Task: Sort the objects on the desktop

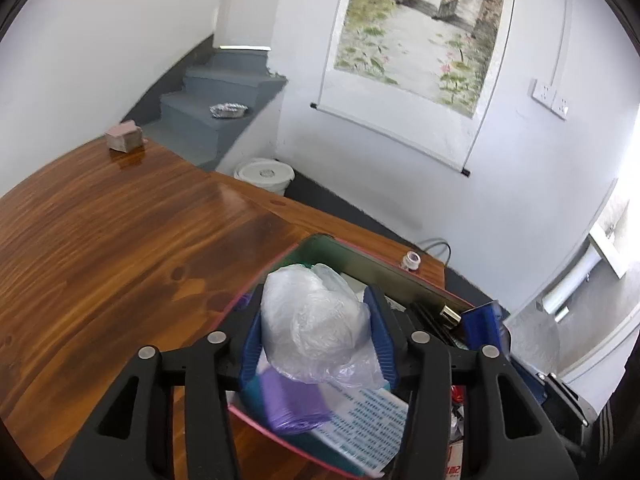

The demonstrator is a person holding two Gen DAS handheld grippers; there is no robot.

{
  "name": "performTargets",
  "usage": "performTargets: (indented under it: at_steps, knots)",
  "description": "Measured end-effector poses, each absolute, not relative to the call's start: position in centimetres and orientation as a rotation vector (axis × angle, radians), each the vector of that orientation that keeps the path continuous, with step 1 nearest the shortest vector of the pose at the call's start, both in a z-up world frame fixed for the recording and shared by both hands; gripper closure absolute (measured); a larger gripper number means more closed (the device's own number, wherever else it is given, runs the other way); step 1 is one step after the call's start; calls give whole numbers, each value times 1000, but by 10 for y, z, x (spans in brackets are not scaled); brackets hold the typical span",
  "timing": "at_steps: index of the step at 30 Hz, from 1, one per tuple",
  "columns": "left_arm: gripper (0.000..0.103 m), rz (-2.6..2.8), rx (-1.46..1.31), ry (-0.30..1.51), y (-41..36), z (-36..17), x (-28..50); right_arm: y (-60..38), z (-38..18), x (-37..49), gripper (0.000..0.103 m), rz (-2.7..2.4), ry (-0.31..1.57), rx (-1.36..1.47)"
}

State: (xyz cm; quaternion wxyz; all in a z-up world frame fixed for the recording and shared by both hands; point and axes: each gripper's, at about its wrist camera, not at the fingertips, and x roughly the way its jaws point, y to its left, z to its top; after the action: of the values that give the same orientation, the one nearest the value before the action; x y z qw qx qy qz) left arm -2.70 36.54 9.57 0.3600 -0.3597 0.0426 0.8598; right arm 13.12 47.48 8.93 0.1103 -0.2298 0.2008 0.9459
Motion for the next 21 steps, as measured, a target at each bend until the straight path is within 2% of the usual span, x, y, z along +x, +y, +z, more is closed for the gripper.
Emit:
performTargets:
  at_steps: [2,6,8,12,16,18,21]
  knots:
    - [38,2187,-955,122,372,90,-27,479,85,131,70,2776,613,-689]
    - [36,2184,-965,118,373,86,-27,485,83,135,67,2761,623,-689]
    - [36,2189,-965,110,371,87,-26,488,81,139,55,2753,628,-685]
    - [36,2268,-910,127,360,93,-17,487,82,146,47,2742,614,-673]
    - [34,2401,-803,215,350,101,-2,479,86,150,21,2745,589,-649]
    - [25,2492,-708,293,346,109,11,474,90,154,21,2742,559,-639]
    - [18,2572,-591,354,339,122,26,468,94,159,18,2743,554,-629]
